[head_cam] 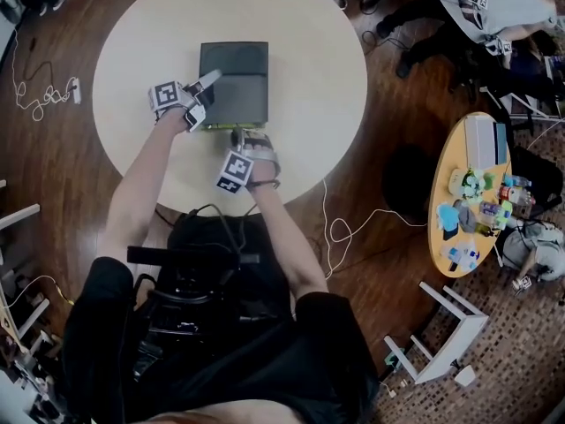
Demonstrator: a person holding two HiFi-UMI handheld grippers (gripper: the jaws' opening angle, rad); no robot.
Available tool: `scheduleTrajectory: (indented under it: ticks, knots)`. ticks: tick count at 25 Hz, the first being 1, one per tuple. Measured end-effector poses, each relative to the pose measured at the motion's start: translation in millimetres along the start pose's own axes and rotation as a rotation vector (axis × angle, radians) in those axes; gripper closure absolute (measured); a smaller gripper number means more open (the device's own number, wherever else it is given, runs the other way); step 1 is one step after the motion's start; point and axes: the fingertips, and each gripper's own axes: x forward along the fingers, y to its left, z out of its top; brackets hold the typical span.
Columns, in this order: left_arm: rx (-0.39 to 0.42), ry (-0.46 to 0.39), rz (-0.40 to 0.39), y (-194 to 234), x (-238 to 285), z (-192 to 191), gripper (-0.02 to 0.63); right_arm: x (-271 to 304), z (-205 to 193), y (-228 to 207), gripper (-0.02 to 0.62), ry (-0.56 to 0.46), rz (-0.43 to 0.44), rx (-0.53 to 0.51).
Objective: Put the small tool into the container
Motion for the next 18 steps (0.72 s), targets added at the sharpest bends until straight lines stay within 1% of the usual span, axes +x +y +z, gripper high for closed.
scheduleTrajectory:
  ticks: [1, 2, 3, 5, 7, 8, 9, 10, 11, 12, 14, 18]
  knots:
    - [-0.001, -0.008, -0.002, -0.3, -1.2, 1.0, 0.612, -5.1, -3.8, 0.5, 0.549, -0.016, 0.015, 0.056]
    - [-0.005, -0.022, -0.012, -1.8, -2.9, 2.6, 0.611, -10.3, -7.9, 1.2, 0.549, -0.041, 0.045, 0.137]
    - [-0.008, -0.045, -0.031, -4.8, -5.8, 5.1, 0.611, -16.4, -12.2, 1.4, 0.551, -0.076, 0.087, 0.245]
    - [0.002, -0.116, -0.086, -15.6, -16.8, 11.1, 0.612, -31.8, -23.1, -0.8, 0.551, -0.169, 0.194, 0.527]
    - [0.034, -0.18, -0.152, -33.9, -32.8, 12.5, 0.612, -46.5, -37.5, -6.4, 0.556, -0.281, 0.296, 0.821]
    - [0.048, -0.2, -0.194, -47.8, -41.6, 9.6, 0.612, -52.9, -45.9, -9.8, 0.575, -0.329, 0.328, 0.928]
    - [0.061, -0.217, -0.234, -62.9, -51.9, 4.3, 0.612, -59.6, -54.0, -12.6, 0.592, -0.364, 0.347, 0.998]
    - [0.078, -0.236, -0.26, -76.1, -64.5, -2.8, 0.612, -66.5, -60.8, -14.3, 0.592, -0.393, 0.363, 1.044]
    - [0.097, -0.261, -0.265, -85.6, -79.8, -11.5, 0.612, -73.0, -65.6, -14.8, 0.597, -0.423, 0.381, 1.08]
    - [0.117, -0.294, -0.25, -91.3, -97.7, -21.4, 0.614, -78.7, -68.2, -14.5, 0.605, -0.457, 0.407, 1.117]
    - [0.145, -0.372, -0.187, -95.2, -138.6, -44.1, 0.614, -87.9, -67.7, -13.0, 0.609, -0.54, 0.477, 1.196]
    - [0.149, -0.502, -0.058, -101.9, -217.3, -94.4, 0.614, -99.0, -59.7, -8.5, 0.615, -0.706, 0.66, 1.369]
